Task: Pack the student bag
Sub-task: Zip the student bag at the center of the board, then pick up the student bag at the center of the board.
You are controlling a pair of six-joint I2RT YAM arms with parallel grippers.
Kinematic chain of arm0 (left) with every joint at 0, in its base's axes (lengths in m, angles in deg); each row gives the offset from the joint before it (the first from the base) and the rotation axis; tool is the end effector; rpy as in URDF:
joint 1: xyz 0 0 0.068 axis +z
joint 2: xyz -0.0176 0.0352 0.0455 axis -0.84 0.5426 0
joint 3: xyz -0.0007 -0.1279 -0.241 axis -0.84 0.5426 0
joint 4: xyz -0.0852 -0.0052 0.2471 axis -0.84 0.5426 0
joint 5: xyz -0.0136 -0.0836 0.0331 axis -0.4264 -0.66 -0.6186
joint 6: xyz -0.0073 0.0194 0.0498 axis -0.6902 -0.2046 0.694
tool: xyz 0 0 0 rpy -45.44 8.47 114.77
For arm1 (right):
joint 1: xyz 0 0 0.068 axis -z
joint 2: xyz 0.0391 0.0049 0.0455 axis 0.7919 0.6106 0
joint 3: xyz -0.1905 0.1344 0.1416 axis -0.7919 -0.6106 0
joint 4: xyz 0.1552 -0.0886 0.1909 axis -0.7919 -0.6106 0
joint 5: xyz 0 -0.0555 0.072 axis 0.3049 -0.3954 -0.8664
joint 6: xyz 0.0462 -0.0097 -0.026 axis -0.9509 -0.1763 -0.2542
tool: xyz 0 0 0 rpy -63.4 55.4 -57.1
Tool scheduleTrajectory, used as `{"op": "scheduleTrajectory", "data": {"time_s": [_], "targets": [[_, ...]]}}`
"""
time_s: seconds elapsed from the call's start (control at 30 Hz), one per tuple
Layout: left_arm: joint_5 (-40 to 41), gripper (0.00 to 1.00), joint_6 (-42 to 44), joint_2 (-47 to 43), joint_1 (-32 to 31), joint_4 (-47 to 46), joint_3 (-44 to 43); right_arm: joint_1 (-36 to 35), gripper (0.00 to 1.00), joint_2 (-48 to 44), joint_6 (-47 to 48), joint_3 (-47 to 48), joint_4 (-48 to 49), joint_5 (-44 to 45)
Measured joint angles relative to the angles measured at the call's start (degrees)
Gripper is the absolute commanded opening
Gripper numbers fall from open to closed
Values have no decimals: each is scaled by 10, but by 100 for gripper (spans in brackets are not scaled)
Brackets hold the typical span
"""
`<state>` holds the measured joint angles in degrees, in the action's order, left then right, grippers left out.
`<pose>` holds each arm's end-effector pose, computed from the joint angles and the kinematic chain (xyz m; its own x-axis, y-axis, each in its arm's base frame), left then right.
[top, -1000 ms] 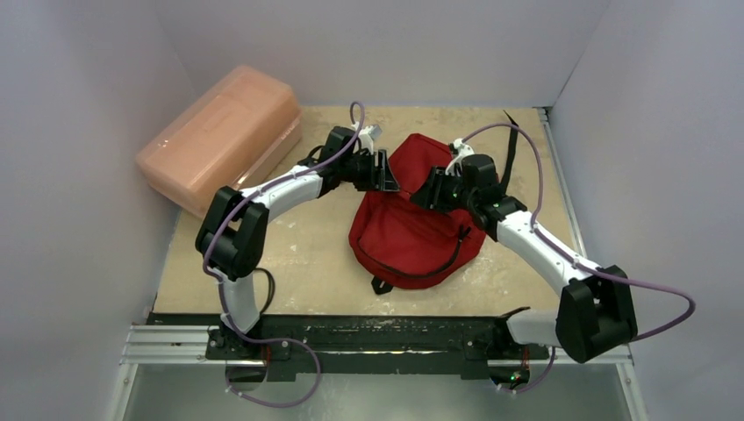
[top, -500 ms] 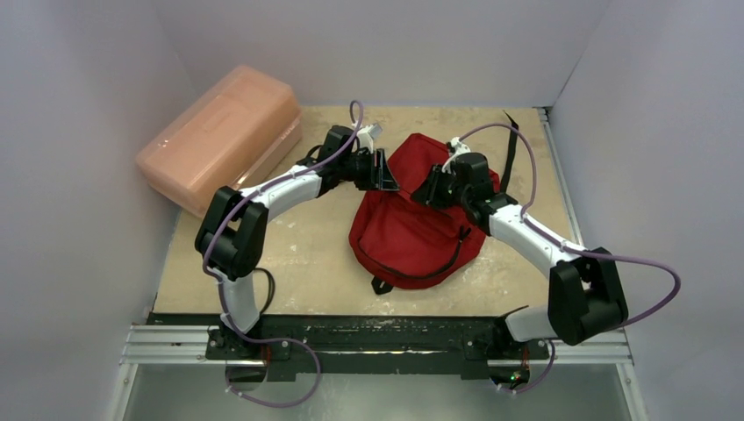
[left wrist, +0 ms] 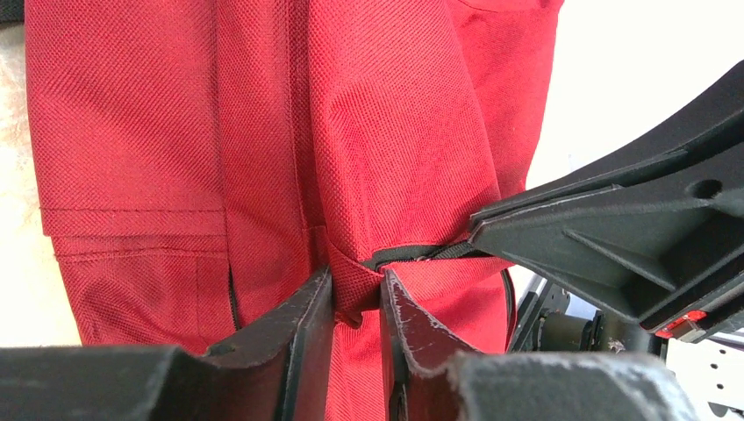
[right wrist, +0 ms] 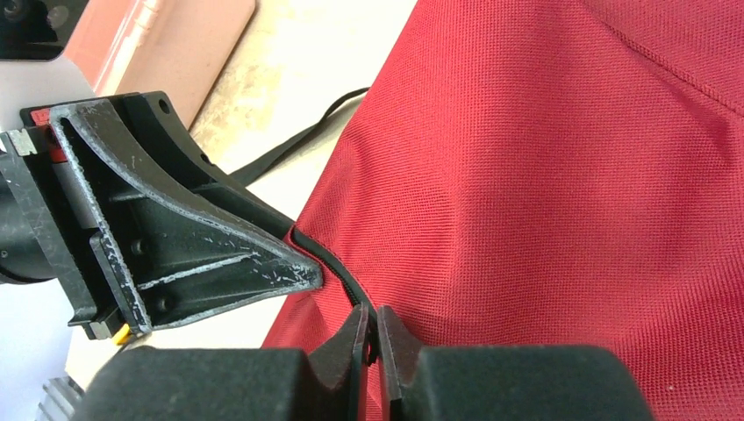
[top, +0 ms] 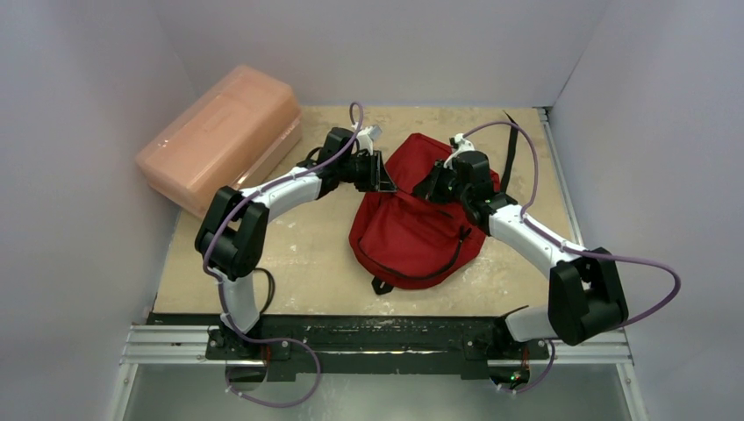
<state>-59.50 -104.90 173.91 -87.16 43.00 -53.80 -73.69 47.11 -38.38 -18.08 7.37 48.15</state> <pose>0.3598 -0.2296 0.2247 -0.8559 -0.0539 -0.5143 0.3865 0.5940 -0.7055 0.2871 0.1196 0.2525 -0.6472 0.3222 -0.6909 -0.1956 0.8057 0.5591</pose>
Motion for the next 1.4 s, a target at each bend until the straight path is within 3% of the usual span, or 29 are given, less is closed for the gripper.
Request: {"op": "scheduleTrajectory", "data": {"time_s": [0.17,0.2,0.23,0.33,0.5,0.63,0.73,0.9,0.97,1.07,1.1,1.2,1.33,1.4], "targets": [[0,17,-1,0,0,-10,3,0,0,4,0,0,2,2],[0,13,-1,0,0,-11,3,0,0,7,1,0,3,2],[0,0,-2,0,0,-11,4,0,0,8,1,0,3,3],[1,0,-10,0,0,-12,4,-2,0,9,8,1,1,21],[66,0,-33,-2,-5,19,3,-94,0,-3,33,41,-95,257],[146,0,-59,-21,-14,46,13,-138,0,-94,28,23,-157,368],[175,0,-62,-30,-16,56,14,-101,0,-195,12,-40,-171,402],[169,0,-70,-33,-20,54,16,17,0,-288,-15,-136,-174,342],[163,5,-69,-36,-23,55,16,26,33,-301,-9,-143,-177,325],[160,42,-57,-38,-17,67,16,33,59,-309,28,-136,-181,327],[159,49,-52,-39,-12,75,16,34,66,-310,45,-131,-185,328],[164,58,-42,-57,0,110,16,-1,75,-312,105,-97,-193,329],[170,61,-24,-143,21,170,17,-155,83,-276,198,-21,-182,314],[172,62,-15,-208,38,191,21,-223,97,-256,236,-12,-164,300]]}}
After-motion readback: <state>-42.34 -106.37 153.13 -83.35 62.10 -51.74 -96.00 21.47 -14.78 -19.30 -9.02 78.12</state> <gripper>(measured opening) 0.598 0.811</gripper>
